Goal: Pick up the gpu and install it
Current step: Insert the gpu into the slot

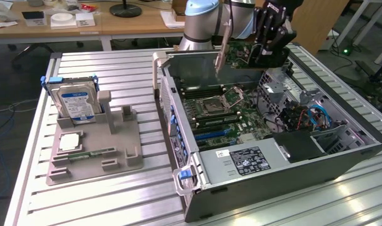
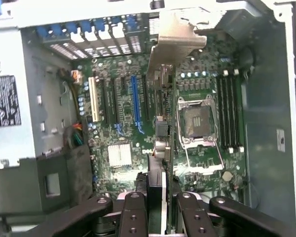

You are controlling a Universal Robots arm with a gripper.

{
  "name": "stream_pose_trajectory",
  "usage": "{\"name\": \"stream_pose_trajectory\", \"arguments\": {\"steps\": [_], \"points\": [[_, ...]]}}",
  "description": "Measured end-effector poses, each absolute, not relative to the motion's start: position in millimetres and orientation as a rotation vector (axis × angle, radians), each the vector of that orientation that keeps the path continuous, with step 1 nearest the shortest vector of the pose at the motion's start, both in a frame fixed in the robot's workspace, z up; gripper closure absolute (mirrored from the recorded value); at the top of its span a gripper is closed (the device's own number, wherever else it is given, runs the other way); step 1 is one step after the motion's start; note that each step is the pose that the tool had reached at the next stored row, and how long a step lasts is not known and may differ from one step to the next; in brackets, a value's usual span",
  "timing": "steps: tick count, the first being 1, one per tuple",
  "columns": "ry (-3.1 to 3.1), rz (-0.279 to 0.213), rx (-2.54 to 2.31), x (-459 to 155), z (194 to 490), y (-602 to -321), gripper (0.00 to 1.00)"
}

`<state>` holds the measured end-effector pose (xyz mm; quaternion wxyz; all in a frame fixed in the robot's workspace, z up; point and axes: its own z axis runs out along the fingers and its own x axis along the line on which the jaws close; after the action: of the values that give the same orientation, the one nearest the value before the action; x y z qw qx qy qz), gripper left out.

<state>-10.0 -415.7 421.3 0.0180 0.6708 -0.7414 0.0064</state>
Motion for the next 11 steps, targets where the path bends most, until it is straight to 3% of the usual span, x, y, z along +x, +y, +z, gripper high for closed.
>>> {"name": "stream_pose_trajectory", "arguments": {"steps": [11], "points": [[-2.291, 0.024, 2.101, -10.1, 420.2, -415.4, 0.73]]}}
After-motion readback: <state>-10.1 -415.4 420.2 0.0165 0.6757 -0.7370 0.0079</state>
